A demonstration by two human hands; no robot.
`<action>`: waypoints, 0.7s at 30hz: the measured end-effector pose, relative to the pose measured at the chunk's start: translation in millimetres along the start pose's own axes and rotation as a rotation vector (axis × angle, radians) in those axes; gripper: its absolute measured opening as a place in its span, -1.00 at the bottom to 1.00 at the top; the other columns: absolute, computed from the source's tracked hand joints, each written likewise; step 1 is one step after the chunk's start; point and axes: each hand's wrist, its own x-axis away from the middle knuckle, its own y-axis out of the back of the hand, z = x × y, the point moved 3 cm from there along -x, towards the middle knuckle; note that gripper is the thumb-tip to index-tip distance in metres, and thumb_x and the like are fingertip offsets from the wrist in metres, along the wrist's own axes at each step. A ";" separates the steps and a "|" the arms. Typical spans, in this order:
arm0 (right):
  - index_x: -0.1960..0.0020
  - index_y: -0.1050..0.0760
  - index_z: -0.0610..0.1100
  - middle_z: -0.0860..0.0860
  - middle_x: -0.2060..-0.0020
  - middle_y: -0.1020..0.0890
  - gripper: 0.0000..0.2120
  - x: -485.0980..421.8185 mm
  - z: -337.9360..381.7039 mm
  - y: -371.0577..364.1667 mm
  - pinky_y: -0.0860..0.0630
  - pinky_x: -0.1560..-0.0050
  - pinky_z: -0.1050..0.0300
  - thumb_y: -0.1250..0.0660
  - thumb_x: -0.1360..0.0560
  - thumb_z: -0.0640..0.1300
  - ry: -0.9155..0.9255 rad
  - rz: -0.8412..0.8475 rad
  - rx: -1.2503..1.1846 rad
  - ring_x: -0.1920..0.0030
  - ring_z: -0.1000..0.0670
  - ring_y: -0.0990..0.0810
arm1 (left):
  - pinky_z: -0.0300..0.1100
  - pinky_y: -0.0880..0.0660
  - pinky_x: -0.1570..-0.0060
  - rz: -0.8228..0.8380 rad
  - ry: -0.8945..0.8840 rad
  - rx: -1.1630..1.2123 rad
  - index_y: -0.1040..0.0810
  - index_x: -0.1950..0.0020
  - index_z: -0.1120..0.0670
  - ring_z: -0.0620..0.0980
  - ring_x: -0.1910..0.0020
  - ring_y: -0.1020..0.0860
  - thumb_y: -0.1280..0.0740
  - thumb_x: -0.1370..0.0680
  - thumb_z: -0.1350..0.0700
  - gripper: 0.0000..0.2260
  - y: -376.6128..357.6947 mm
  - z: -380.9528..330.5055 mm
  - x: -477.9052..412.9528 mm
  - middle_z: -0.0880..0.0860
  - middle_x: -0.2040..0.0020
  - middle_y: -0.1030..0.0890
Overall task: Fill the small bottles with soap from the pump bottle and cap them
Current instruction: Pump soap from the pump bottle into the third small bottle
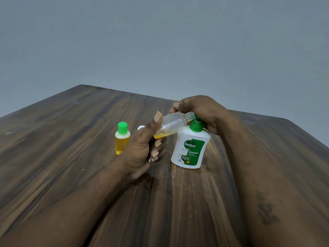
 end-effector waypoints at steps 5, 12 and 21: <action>0.14 -0.75 -0.12 -0.07 0.16 -0.70 -0.72 0.4 10.3 6.6 -0.56 -0.08 -0.10 -0.38 -0.63 -0.01 0.114 -0.065 0.090 0.11 -0.18 -0.61 | -0.48 -0.39 0.46 -0.003 0.013 -0.035 -0.44 0.14 -0.12 -0.29 0.48 -0.52 -0.46 -0.17 -0.56 -0.40 -1.5 -0.9 -1.4 -0.27 0.44 -0.55; 0.13 -0.74 -0.12 -0.09 0.14 -0.74 -0.75 -0.9 8.1 4.7 -0.60 -0.13 -0.21 -0.39 -0.63 -0.05 0.092 -0.022 0.079 0.09 -0.21 -0.64 | -0.44 -0.39 0.50 0.008 0.006 0.000 -0.44 0.16 -0.05 -0.25 0.53 -0.50 -0.33 -0.44 -0.37 -0.61 -1.1 -0.5 -0.3 -0.21 0.47 -0.54; 0.11 -0.74 -0.11 -0.10 0.21 -0.68 -0.73 -1.2 12.6 7.5 -0.52 0.03 -0.05 -0.40 -0.62 0.03 0.143 -0.040 0.102 0.16 -0.06 -0.56 | -0.42 -0.37 0.52 0.003 -0.037 0.015 -0.41 0.21 0.01 -0.21 0.57 -0.47 -0.25 -0.53 -0.25 -0.66 -4.5 -4.0 0.8 -0.17 0.51 -0.50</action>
